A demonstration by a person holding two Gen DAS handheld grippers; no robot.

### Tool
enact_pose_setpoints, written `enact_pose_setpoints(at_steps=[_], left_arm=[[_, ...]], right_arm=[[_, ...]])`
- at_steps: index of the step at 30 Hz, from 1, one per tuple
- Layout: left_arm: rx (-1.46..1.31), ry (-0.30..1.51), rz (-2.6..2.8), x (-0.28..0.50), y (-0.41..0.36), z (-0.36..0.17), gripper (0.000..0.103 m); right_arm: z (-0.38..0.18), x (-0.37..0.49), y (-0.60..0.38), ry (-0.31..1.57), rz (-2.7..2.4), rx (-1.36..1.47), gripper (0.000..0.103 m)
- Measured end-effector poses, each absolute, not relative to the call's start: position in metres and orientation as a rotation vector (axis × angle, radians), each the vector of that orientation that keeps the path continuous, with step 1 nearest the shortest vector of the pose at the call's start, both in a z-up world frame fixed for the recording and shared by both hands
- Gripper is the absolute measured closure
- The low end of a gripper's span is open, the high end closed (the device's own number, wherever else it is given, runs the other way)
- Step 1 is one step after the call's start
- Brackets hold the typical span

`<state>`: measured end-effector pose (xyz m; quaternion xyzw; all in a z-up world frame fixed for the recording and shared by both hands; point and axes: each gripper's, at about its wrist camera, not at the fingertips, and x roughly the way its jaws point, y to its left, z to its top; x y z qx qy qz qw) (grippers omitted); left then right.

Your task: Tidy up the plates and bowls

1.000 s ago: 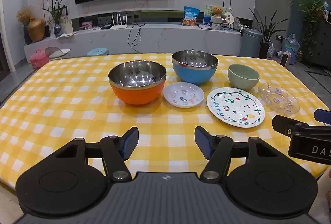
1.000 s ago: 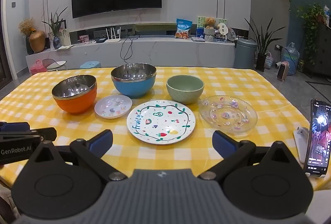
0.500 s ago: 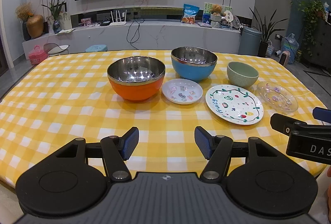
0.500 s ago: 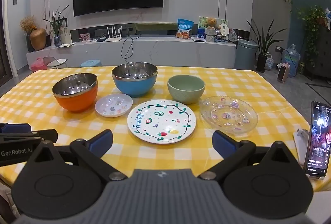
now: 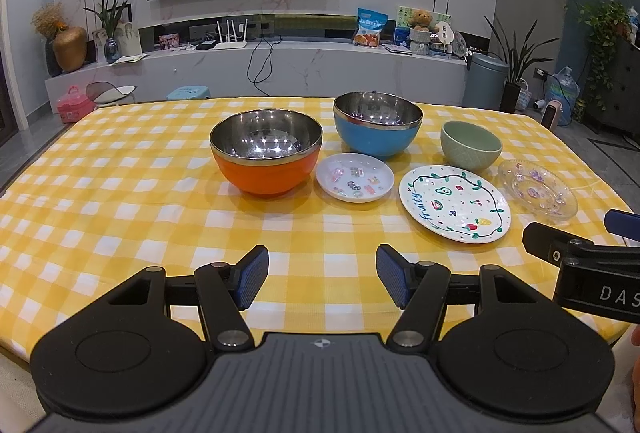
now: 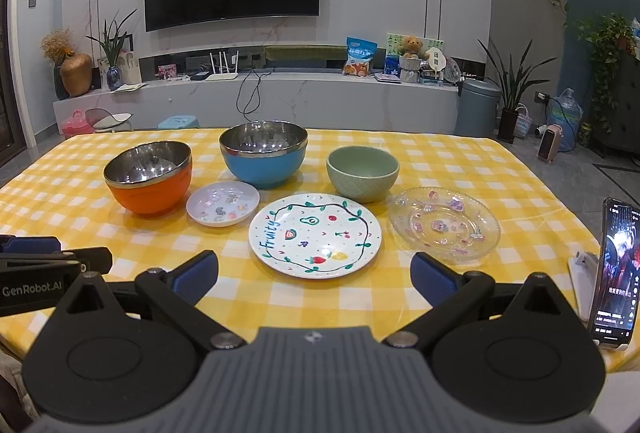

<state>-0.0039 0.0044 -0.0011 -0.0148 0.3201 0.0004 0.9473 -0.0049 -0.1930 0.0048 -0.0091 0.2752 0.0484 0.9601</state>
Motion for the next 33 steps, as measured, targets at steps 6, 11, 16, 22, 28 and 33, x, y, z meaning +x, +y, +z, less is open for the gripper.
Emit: enact_pose_setpoints(at_steps=[6,11,16,22,28,33], left_arm=[[-0.031,0.651,0.000,-0.0040,0.0044,-0.0014,0.030],[-0.028,0.651,-0.002,-0.0039,0.0046,-0.0016,0.030],[-0.032,0.653,0.002,-0.0037,0.0047,-0.0020,0.030],[-0.040,0.656,0.006,-0.0032,0.0063,-0.0029,0.030],[-0.040,0.656,0.006,-0.0032,0.0063,-0.0030,0.030],[-0.041,0.657,0.006,-0.0033,0.0063,-0.0029,0.030]], right_arm=[[0.0052,-0.0050,-0.1922,0.558,0.101,-0.020,0.003],[0.0049,-0.0050,-0.1922,0.557,0.099,-0.020,0.003],[0.0050,-0.0051,-0.1917,0.556,0.101,-0.023,0.003],[0.0047,-0.0056,-0.1901,0.555,0.102,-0.029,0.003],[0.0045,-0.0057,-0.1899,0.555,0.102,-0.029,0.003],[0.0044,-0.0056,-0.1899,0.555,0.102,-0.029,0.003]])
